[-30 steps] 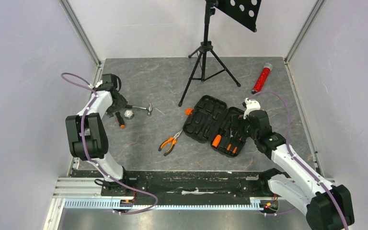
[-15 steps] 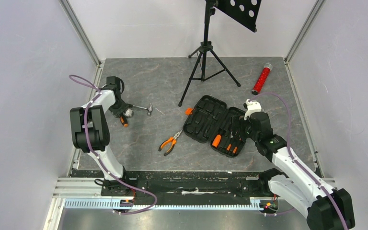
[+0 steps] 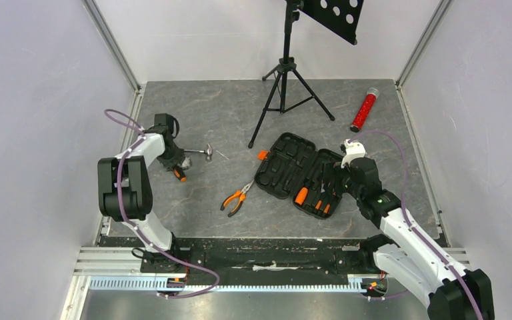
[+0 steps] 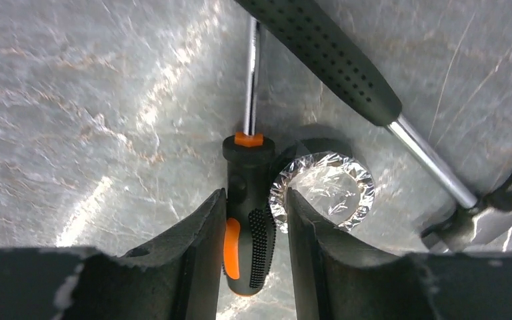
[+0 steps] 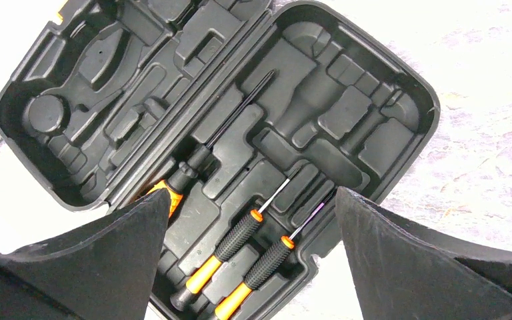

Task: Pack the tool kit

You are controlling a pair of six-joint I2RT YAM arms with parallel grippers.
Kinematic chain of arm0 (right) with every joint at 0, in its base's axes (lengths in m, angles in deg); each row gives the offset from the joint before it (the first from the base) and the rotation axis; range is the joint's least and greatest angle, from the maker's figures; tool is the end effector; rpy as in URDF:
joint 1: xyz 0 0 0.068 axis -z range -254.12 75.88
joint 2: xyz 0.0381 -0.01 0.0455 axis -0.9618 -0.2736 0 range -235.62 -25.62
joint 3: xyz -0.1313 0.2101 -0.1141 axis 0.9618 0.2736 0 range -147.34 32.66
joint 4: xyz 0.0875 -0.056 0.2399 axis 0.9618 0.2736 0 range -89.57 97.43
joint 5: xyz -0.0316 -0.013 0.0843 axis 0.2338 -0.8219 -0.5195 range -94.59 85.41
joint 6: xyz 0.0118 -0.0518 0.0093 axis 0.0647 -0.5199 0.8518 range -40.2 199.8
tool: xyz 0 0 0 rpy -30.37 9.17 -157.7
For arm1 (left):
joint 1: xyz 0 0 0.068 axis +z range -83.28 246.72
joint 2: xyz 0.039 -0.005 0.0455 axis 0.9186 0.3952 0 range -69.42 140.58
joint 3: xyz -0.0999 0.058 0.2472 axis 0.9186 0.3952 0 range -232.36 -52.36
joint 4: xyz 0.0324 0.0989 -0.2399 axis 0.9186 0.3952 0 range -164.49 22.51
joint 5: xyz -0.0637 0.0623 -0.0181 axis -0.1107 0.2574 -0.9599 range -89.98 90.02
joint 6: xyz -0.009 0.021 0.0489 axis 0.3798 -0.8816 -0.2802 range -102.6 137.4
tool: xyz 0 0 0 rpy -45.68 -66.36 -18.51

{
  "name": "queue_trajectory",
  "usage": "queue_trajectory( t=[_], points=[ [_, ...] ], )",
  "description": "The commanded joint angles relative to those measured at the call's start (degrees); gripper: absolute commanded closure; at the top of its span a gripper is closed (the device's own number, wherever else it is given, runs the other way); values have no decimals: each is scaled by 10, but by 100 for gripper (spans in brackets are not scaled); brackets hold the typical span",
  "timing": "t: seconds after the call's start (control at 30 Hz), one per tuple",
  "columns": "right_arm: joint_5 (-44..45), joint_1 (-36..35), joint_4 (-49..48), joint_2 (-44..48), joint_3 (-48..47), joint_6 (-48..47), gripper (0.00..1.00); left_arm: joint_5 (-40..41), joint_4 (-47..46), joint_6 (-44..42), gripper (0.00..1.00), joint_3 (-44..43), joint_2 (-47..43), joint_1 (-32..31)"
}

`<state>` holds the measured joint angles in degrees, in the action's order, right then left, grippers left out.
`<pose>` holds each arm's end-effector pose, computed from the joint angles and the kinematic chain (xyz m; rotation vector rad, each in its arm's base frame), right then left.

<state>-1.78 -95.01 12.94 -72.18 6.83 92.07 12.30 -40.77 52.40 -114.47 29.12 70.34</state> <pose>0.1693 0.0628 0.2144 -0.1340 2.1597 0.2827 0.3278 0.0283 0.1750 -0.9573 2.5757 0.1544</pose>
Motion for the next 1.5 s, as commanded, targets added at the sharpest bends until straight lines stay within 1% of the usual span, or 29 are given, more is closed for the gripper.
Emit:
queue_trajectory(
  t=[0.0,0.07,0.17,0.23,0.37,0.5,0.6,0.67,0.77,0.97,1.1,1.2,1.27,1.37,1.47],
  points=[
    [-8,0,-24,12,4,7,4,-42,38,-11,53,42,-42,-27],
    [-10,1,-23,14,4,9,4,-38,39,-13,45,54,-62,-29],
    [-14,1,-23,15,4,12,4,-12,47,-3,36,62,-88,-29],
    [-16,0,-21,15,3,12,3,11,46,10,33,70,-118,-29],
    [-13,1,-18,22,5,13,3,39,38,33,32,89,-153,-29],
    [-16,1,-19,22,6,14,3,50,32,47,32,89,-144,-29],
    [-19,1,-17,22,6,14,3,51,9,58,32,84,-141,-26],
    [-19,1,-16,22,8,13,3,55,1,60,32,71,-126,-22],
    [-19,1,-17,22,9,13,3,51,1,59,35,43,-78,-16],
    [-16,1,-13,26,8,9,3,30,-1,56,45,26,-1,1],
    [-12,1,-13,25,6,8,3,26,5,50,56,26,12,4],
    [-15,1,-13,24,4,9,2,49,30,50,72,25,4,7],
    [-15,0,-14,24,4,8,2,70,47,52,79,26,-10,13],
    [-15,1,-14,27,3,8,2,98,71,56,84,24,-34,28],
    [-16,1,-14,27,5,8,2,103,84,45,86,23,-55,48]
  ],
)
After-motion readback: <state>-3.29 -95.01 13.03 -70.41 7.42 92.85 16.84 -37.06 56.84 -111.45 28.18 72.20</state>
